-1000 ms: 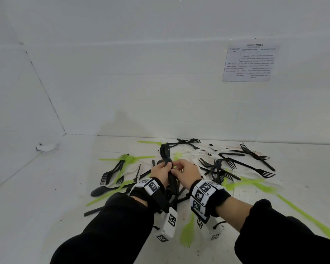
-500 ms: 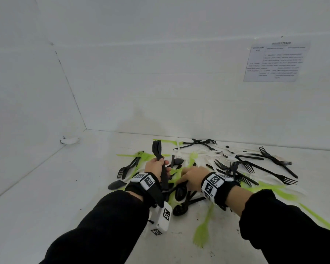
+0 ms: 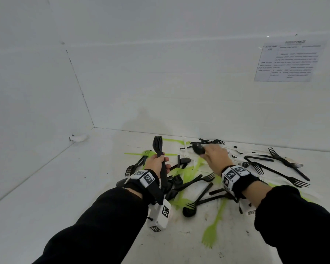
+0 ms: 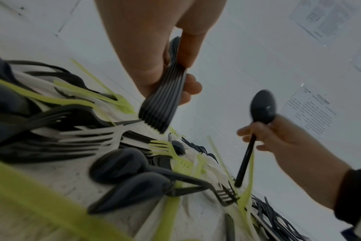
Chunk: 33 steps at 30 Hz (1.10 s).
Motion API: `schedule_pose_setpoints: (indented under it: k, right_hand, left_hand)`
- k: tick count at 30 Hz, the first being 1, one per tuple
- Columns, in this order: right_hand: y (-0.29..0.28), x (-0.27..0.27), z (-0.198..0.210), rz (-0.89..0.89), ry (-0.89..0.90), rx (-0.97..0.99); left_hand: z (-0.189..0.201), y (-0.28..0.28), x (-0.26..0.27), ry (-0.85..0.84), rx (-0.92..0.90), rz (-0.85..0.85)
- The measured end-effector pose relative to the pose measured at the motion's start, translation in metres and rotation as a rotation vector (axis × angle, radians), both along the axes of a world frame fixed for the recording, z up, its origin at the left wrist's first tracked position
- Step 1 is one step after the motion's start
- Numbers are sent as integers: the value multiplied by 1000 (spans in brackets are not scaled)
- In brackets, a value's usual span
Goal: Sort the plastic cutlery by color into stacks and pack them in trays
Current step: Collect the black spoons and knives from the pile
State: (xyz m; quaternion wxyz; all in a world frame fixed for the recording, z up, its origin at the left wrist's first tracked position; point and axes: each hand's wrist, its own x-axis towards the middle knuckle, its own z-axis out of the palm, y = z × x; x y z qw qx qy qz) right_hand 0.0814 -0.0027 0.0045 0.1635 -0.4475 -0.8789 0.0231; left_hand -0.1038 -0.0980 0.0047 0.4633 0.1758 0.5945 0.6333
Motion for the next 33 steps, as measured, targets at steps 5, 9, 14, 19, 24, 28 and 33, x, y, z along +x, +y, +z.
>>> schedule_pose_setpoints:
  k: [5,9,14,19,24,28,33]
  right_hand:
    - [-4,-16,2,-4,57,286]
    - [-14,-37,-1,-122,-97,350]
    - [-17,-56,9,-149,256,448]
    - [-38,-56,24,300,169,-383]
    - [-46,-59,-10,371,-453,-453]
    - [-37,-63,-16,335,-537,-379]
    - [-24,-54,-15,284,-393,-362]
  left_hand:
    - [-2,-7,-10,-7,2,26]
    - [-1,-13,-17,2,17,27]
    - [0,-19,-31,7,33,29]
    - [-2,-25,-40,21,45,34]
    - [-4,-28,-44,24,35,32]
    - [-4,-29,-46,33,29,37]
    - [-5,-29,-47,18,27,49]
